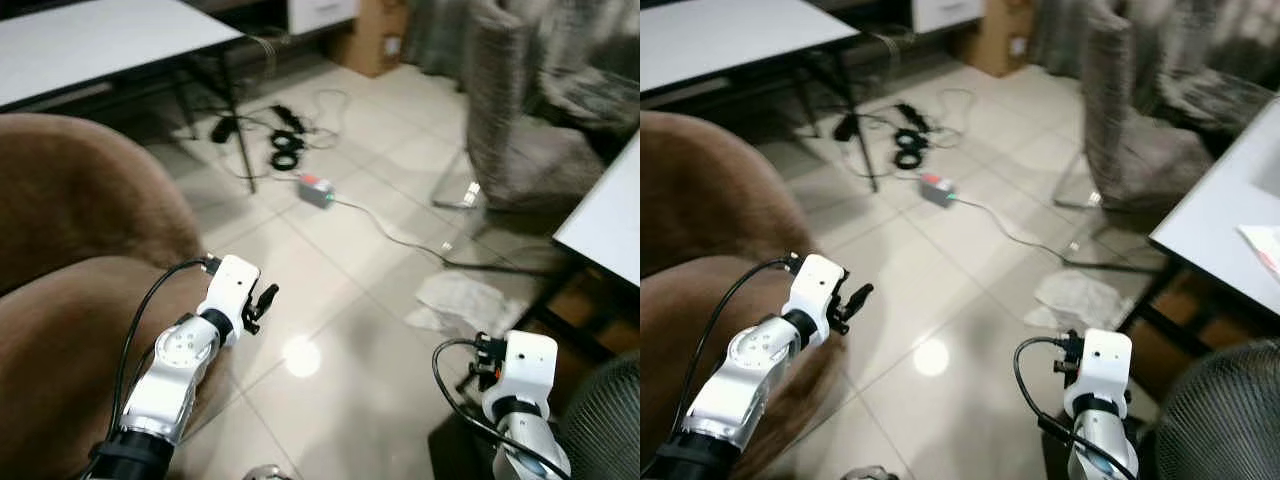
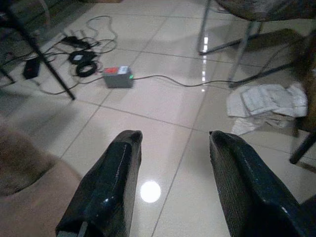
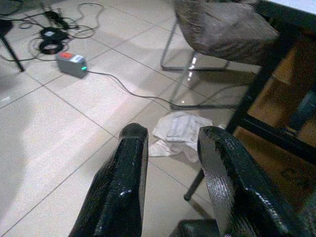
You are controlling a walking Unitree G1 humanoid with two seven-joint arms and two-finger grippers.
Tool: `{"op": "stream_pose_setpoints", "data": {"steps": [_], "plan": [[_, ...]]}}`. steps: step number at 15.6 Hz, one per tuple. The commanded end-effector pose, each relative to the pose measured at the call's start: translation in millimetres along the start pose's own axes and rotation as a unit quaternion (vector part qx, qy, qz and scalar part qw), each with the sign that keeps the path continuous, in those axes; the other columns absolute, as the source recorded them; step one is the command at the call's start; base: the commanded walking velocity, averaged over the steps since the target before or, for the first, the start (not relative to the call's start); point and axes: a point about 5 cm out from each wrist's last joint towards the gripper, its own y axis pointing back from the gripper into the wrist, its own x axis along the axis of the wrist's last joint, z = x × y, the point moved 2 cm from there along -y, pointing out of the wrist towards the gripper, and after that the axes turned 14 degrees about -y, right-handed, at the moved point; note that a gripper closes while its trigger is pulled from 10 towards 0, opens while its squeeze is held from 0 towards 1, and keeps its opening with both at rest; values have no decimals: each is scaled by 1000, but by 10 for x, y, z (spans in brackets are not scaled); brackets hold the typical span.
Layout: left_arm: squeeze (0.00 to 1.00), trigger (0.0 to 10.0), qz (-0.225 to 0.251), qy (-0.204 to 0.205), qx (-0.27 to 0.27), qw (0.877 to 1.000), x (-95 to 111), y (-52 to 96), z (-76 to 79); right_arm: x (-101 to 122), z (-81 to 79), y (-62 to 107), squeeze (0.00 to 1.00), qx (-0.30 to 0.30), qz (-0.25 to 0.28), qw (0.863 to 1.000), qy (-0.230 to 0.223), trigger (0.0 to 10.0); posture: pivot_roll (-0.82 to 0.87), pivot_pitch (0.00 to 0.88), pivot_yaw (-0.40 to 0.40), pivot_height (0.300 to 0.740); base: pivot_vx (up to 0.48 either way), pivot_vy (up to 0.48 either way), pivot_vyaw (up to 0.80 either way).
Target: Move the pillow to the sofa from floor
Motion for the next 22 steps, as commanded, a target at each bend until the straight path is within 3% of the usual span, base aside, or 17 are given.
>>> {"op": "stream_pose_setpoints", "data": {"steps": [1,8,12,22], "plan": [[0,10000,4,-7,5,1000,13,15,-8,37,22,2,0,0,11,1000,8,10000,21,9,2,740,0,0,800],[0,10000,6,-13,5,1000,9,15,-21,8,36,12,0,1,11,1000,15,10000,21,0,9,740,0,0,800],[0,10000,36,-9,8,999,112,8,-25,9,17,11,0,2,13,1000,11,10000,20,0,14,740,0,0,800],[0,10000,35,-16,30,999,85,37,-85,29,5,1,0,19,18,1000,14,10000,26,7,5,740,0,0,800]]}}
